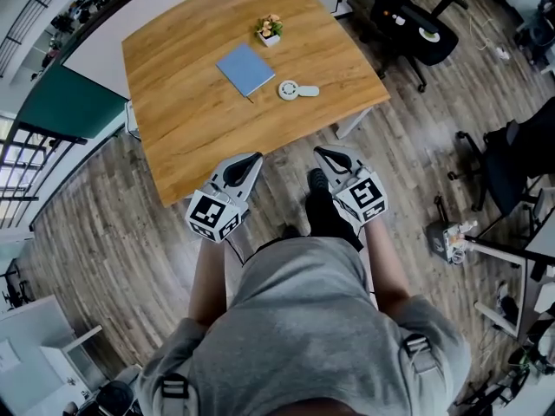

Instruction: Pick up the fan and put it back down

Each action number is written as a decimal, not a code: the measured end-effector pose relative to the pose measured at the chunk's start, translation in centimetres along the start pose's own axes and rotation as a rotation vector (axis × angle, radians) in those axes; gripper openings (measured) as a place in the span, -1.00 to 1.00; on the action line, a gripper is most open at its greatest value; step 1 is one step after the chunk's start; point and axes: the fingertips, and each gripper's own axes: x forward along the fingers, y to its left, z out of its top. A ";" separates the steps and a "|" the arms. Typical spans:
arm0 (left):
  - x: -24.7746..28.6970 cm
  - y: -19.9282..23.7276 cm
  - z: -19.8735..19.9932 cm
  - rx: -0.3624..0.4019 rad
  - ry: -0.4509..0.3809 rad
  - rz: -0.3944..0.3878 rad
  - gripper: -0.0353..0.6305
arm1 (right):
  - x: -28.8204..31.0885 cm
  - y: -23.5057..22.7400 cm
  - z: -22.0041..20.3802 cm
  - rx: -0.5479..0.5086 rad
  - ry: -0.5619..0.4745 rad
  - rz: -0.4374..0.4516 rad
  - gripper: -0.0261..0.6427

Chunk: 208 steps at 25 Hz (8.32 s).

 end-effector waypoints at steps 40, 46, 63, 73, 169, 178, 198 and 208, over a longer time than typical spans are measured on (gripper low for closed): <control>17.3 14.3 2.3 -0.123 0.027 0.268 -0.84 | 14.9 -19.1 -0.6 -0.045 0.100 0.320 -0.90; 18.2 14.9 1.6 -0.133 0.038 0.284 -0.84 | 16.0 -19.7 -1.1 -0.058 0.111 0.359 -0.90; 18.5 15.6 0.6 -0.151 0.056 0.279 -0.84 | 17.4 -18.8 -2.2 -0.095 0.154 0.406 -0.90; 19.2 17.4 -1.3 -0.158 0.094 0.227 -0.84 | 18.9 -18.8 -3.7 -0.105 0.210 0.399 -0.88; 19.6 23.8 -12.4 -0.242 0.211 0.168 -0.83 | 30.4 -17.6 -20.9 -0.103 0.487 0.421 0.17; 19.7 22.5 -10.8 -0.218 0.188 0.163 -0.83 | 29.1 -18.0 -19.0 -0.094 0.444 0.385 0.17; 19.6 19.9 -6.1 -0.146 0.157 0.159 -0.83 | 25.8 -20.1 -13.4 -0.091 0.358 0.316 0.17; 19.9 18.5 -4.3 -0.134 0.150 0.159 -0.83 | 23.6 -21.2 -10.1 -0.098 0.330 0.299 0.17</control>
